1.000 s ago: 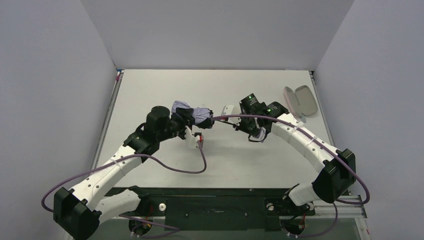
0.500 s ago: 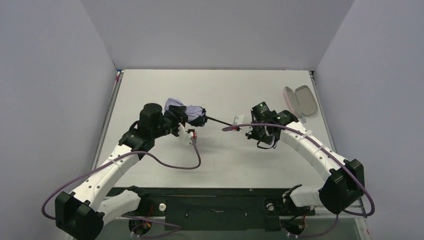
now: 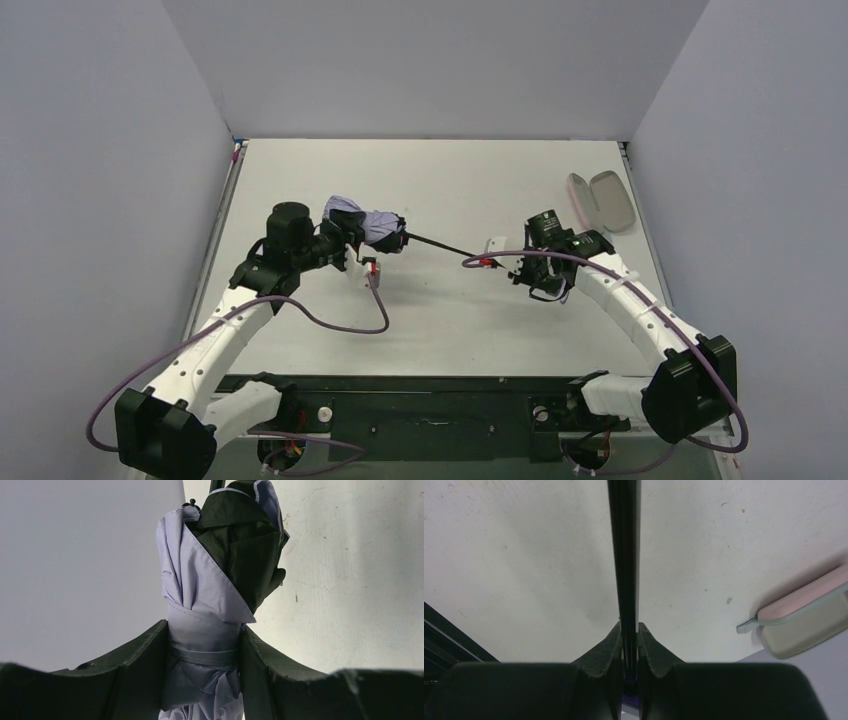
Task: Open the umbrella
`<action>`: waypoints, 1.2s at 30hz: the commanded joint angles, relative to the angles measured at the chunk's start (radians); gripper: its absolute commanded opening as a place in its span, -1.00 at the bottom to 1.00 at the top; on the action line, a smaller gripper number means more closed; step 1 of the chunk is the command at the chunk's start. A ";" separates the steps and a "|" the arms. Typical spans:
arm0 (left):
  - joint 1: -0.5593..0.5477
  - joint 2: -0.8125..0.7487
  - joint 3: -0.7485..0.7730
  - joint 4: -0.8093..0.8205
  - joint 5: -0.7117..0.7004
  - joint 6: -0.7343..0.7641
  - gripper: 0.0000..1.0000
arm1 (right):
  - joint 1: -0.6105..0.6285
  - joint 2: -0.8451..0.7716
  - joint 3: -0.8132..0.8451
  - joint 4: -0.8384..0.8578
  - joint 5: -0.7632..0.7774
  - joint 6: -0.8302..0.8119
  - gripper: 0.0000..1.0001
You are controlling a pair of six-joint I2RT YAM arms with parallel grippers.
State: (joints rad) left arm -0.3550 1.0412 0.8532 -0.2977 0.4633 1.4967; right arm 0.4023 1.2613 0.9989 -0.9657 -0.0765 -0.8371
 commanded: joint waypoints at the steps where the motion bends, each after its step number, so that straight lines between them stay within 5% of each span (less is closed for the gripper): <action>1: 0.113 -0.019 0.033 0.108 -0.101 0.040 -1.00 | -0.086 -0.042 -0.062 -0.161 0.129 -0.075 -0.83; 10: 0.162 -0.012 0.041 0.111 -0.028 0.038 -1.00 | -0.139 -0.077 -0.087 -0.197 0.072 -0.115 -0.82; 16: 0.020 -0.020 0.027 0.108 -0.048 -0.040 -1.00 | -0.102 -0.029 -0.005 -0.209 -0.037 -0.053 -0.79; 27: -0.193 -0.005 -0.011 0.192 -0.111 -0.089 -1.00 | 0.094 -0.015 0.190 -0.085 -0.276 0.194 0.38; 36: -0.334 0.013 0.015 0.229 -0.164 -0.112 -1.00 | 0.190 0.073 0.364 0.187 -0.403 0.525 0.63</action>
State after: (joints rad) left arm -0.6422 1.0637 0.8143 -0.2062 0.3141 1.4082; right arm 0.5713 1.2827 1.2701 -0.9424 -0.3862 -0.4843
